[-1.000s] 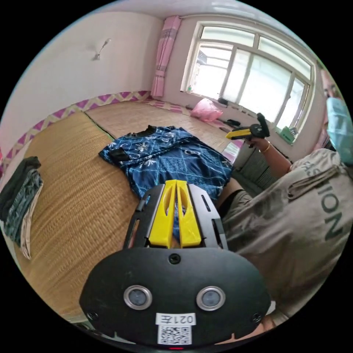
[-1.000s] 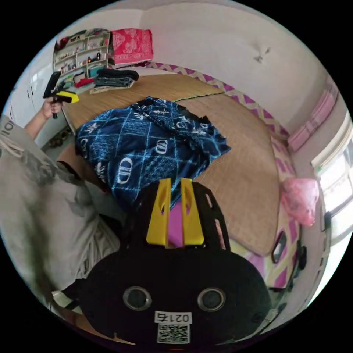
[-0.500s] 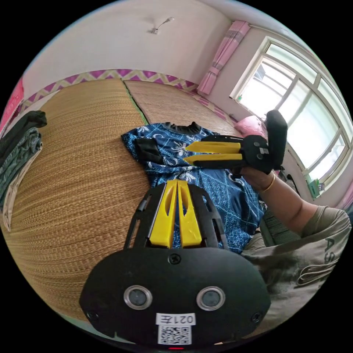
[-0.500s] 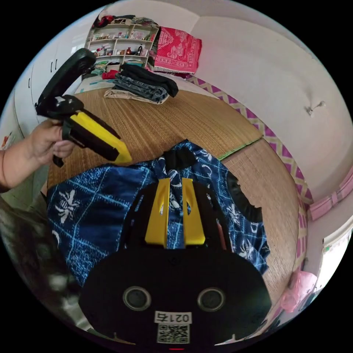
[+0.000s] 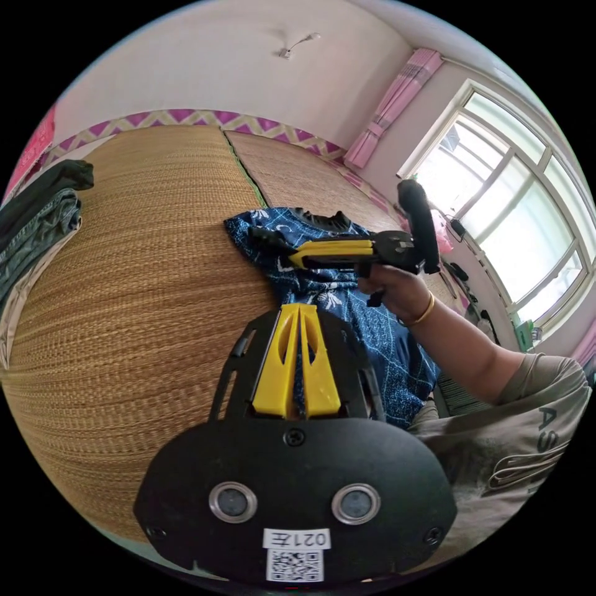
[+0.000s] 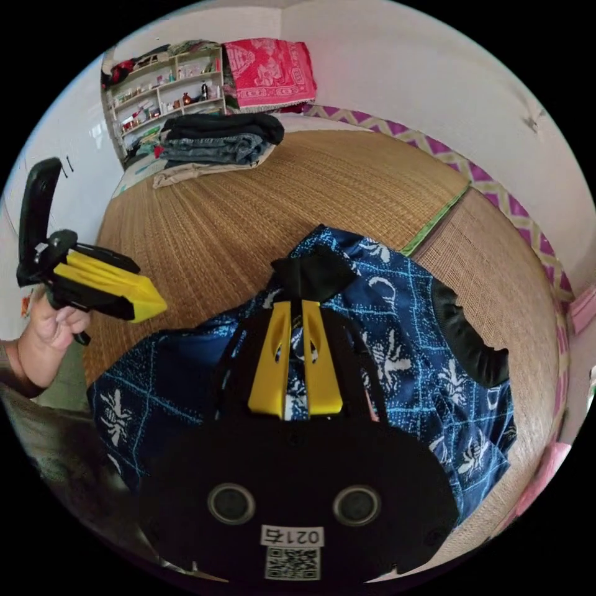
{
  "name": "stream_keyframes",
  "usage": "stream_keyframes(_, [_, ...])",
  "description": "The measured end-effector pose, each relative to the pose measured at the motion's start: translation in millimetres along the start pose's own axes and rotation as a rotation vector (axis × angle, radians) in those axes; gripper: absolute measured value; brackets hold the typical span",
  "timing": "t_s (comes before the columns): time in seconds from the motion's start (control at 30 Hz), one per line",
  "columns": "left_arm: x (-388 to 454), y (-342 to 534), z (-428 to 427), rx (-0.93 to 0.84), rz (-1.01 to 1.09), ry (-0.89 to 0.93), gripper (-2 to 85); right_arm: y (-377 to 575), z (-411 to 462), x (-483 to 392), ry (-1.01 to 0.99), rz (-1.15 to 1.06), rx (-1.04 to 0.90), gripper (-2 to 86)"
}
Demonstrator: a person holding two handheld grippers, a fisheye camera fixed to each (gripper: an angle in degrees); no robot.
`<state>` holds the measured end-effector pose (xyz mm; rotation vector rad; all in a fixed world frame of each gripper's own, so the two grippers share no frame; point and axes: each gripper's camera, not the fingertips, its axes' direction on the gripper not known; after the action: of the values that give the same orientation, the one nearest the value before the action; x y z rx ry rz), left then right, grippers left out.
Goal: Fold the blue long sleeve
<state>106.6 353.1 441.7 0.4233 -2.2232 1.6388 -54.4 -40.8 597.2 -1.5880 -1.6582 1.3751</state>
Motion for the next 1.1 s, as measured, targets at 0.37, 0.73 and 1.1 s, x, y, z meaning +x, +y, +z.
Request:
stream_keyframes(0.37, [50, -74, 8, -0.053, 0.110, 0.005, -1.0, 126, -105, 183, -0.253, 0.311, 0.276, 0.9])
stream_keyframes(0.73, [125, -174, 62, -0.102, 0.249, 0.116, -0.9, 496, -326, 418, 0.245, 0.859, 0.426, 0.6])
stream_keyframes(1.1, [232, -241, 158, -0.216, 0.377, 0.145, -0.5, 766, -330, 501, 0.480, 1.214, 0.265, 0.8])
